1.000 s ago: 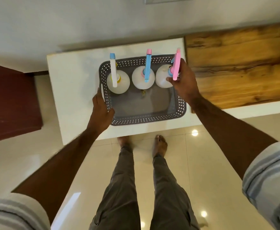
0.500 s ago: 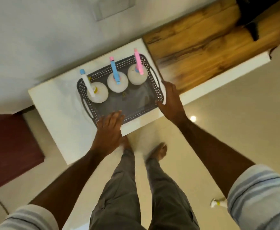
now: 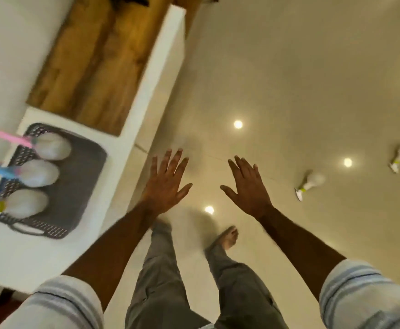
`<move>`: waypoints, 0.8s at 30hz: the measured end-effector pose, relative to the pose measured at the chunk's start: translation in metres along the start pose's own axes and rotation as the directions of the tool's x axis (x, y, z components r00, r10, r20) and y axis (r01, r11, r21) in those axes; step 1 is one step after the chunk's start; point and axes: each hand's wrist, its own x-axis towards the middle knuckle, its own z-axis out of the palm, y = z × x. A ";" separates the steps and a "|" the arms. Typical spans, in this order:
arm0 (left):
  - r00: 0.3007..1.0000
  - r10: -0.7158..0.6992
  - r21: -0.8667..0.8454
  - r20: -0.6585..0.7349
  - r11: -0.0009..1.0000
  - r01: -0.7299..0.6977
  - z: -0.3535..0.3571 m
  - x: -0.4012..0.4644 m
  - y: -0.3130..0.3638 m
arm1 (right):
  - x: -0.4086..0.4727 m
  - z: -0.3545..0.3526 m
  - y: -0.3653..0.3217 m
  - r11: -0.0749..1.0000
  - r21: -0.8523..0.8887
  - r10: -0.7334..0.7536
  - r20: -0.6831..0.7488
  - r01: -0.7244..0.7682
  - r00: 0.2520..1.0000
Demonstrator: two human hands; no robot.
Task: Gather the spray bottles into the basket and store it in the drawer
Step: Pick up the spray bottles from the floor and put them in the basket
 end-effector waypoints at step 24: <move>0.704 0.643 0.137 0.303 0.701 -0.700 0.005 0.322 0.484 | -0.158 0.009 0.451 0.595 0.444 0.731 0.047 -0.670 0.680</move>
